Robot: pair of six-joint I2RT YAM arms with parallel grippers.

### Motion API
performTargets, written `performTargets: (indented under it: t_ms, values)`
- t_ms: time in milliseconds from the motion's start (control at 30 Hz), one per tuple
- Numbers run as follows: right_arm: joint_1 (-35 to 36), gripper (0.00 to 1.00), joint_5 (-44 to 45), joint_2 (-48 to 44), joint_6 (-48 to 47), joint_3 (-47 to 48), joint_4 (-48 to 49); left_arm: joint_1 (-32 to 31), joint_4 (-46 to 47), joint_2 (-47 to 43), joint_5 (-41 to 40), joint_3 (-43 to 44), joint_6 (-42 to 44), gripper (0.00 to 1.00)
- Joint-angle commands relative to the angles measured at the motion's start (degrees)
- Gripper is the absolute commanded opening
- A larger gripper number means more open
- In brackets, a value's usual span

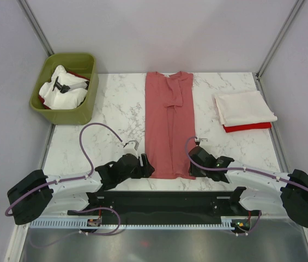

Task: Fold and stack the t-shirts
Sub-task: Fold the tshirt

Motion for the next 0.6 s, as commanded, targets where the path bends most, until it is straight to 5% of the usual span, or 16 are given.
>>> performTargets:
  t_ms: [0, 200, 367, 567]
  values:
    - [1.35, 0.41, 2.29, -1.31, 2.65, -0.31, -4.78, 0.02, -2.44, -0.71, -1.23, 0.41, 0.36, 0.76]
    - [3.9, 0.37, 3.34, -4.74, 4.59, -1.63, -6.8, 0.02, -2.35, -2.2, -0.7, -0.91, 0.18, 0.64]
    - [5.04, 0.03, 4.75, -4.48, 5.29, -1.8, -6.81, 0.1, -2.35, -1.5, -0.52, -0.82, 0.01, 0.44]
    - [5.22, 0.0, 4.48, -7.29, 4.77, -2.33, -6.28, 0.02, -2.35, -0.45, 0.26, -0.38, 0.09, 0.41]
